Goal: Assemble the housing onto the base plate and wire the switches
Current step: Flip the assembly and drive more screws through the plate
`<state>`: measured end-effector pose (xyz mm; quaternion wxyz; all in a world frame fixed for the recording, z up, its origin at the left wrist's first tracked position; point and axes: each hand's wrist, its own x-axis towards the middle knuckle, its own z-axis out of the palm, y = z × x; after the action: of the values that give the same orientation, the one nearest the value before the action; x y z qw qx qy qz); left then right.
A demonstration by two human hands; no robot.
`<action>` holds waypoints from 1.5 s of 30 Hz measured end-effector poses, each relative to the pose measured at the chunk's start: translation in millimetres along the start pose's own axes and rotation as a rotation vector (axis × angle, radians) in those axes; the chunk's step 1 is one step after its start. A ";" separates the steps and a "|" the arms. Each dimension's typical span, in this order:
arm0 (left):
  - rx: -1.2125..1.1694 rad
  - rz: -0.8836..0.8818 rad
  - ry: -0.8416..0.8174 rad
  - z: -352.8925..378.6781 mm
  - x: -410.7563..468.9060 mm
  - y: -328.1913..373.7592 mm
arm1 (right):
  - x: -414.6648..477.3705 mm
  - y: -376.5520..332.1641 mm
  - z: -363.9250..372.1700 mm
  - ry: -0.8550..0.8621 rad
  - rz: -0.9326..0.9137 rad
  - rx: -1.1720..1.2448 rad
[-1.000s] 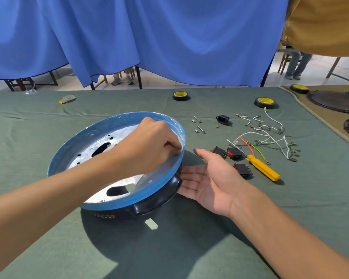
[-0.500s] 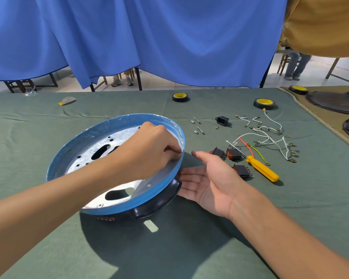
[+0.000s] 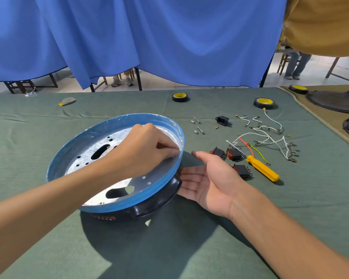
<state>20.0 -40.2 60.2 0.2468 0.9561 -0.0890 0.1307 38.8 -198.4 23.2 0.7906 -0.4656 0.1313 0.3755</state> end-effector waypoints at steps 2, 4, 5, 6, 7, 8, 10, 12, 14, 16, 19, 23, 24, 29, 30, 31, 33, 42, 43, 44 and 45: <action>-0.053 -0.098 0.029 2.7 1.0 1.8 | 0.4 0.1 -0.1 0.002 0.000 0.002; -0.079 -0.155 0.036 4.2 4.0 2.7 | 0.7 0.4 -0.1 0.003 -0.002 0.005; -0.085 -0.172 0.037 3.5 4.8 2.9 | 0.8 0.5 -0.1 0.002 -0.003 0.005; -0.083 -0.178 0.037 2.9 5.4 2.4 | 0.8 0.6 -0.1 0.000 -0.002 0.005; -0.078 -0.177 0.029 1.9 5.0 3.1 | 0.8 0.7 -0.2 -0.001 -0.003 0.004; -0.069 -0.156 0.015 1.3 4.1 3.7 | 0.7 0.6 -0.2 -0.002 -0.004 0.002; -0.031 -0.077 -0.015 1.1 2.5 5.6 | 0.8 0.3 -0.9 -0.004 -0.003 -0.003; -0.010 -0.030 -0.023 0.6 2.5 6.2 | 0.9 0.0 -1.5 -0.004 -0.002 -0.006; -0.017 -0.044 -0.031 -1.4 4.1 4.4 | 0.9 0.2 -1.4 0.001 -0.003 -0.003; -0.009 -0.057 -0.043 -3.9 5.9 2.5 | 1.2 0.6 -1.1 0.002 -0.006 -0.005; 0.004 -0.027 -0.070 -4.8 5.2 3.2 | 1.7 0.5 -1.9 -0.002 -0.005 -0.010; -0.020 0.011 -0.101 -5.7 2.3 4.2 | 2.6 0.5 -1.7 -0.006 -0.001 -0.006; -0.022 0.014 -0.100 -5.9 1.9 3.7 | 2.7 0.7 -1.7 -0.007 0.000 -0.003; -0.049 -0.078 -0.004 -2.7 2.0 1.7 | 2.6 0.3 -2.7 -0.015 0.010 0.008; -0.052 -0.094 -0.002 -2.0 2.1 1.3 | 2.7 -0.3 -3.3 -0.018 0.014 0.019; -0.051 -0.097 -0.003 -2.1 2.0 1.1 | 2.6 -0.5 -3.9 -0.025 0.019 0.036; -0.041 -0.073 -0.015 -4.9 1.2 1.0 | 2.3 -1.1 -5.3 -0.048 0.023 0.070; 0.003 0.065 -0.008 -13.9 -3.3 1.6 | 3.6 1.0 -5.2 -0.096 0.009 0.116; 0.006 0.084 -0.011 -14.2 -4.1 1.2 | 3.6 1.1 -5.2 -0.097 0.008 0.115; 0.007 0.100 -0.013 -14.5 -4.4 0.6 | 3.7 1.1 -5.0 -0.098 0.006 0.114; 0.005 0.105 -0.013 -14.3 -4.4 0.1 | 3.8 1.3 -4.9 -0.097 0.004 0.116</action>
<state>12.9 -32.7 71.0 0.2366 0.9515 -0.1404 0.1376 41.1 -200.3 17.6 0.8209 -0.3999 0.1154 0.3910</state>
